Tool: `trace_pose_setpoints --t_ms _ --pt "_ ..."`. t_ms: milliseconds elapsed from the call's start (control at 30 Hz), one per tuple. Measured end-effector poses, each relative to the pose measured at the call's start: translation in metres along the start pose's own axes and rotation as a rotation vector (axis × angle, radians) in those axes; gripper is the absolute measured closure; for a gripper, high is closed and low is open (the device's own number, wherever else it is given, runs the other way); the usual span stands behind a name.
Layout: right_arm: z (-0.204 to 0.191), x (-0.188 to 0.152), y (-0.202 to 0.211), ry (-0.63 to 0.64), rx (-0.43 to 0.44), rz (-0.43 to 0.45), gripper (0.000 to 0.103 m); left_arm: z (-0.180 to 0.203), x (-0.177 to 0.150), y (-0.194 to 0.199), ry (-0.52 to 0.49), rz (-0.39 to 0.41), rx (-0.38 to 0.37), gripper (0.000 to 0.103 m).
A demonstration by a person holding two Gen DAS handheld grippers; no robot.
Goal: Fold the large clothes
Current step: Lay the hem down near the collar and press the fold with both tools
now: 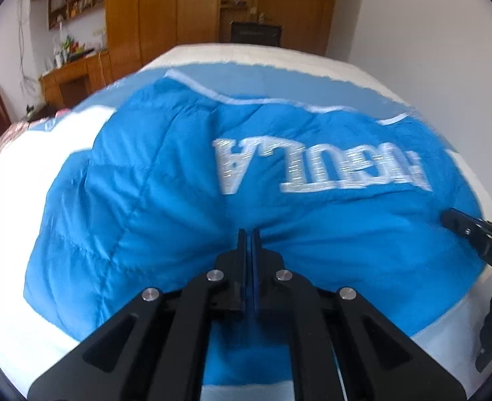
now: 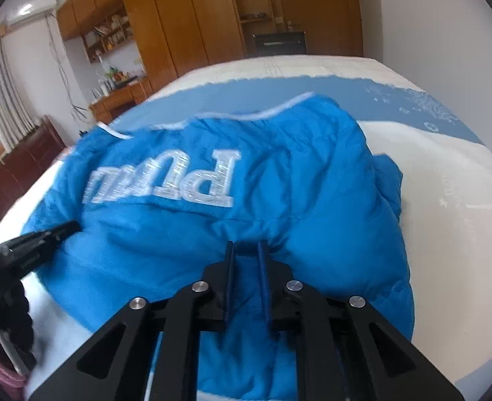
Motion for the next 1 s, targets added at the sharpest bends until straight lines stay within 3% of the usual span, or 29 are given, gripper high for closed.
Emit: trace_pose_setpoints --t_ms 100,267,1000 --pt "-0.014 0.0 0.004 0.044 0.0 0.008 0.09 0.011 0.001 0.011 -0.021 0.027 -0.017 0.099" --pt "-0.01 -0.008 -0.015 0.029 -0.003 -0.05 0.092 0.022 -0.004 0.003 -0.061 0.014 -0.018 0.099" --pt "-0.007 -0.019 -0.03 0.05 -0.01 -0.072 0.092 0.023 -0.011 -0.013 -0.087 -0.01 -0.01 0.099"
Point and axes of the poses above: each gripper's, at about its wrist camera, not at the fingertips, and y roughly against the way its jaws point, z to its right, x to its top, the point moved 1 cm from there along -y, roughly the way its jaws point, and after that the axes turned 11 degrees about x, right-handed, at the moved point
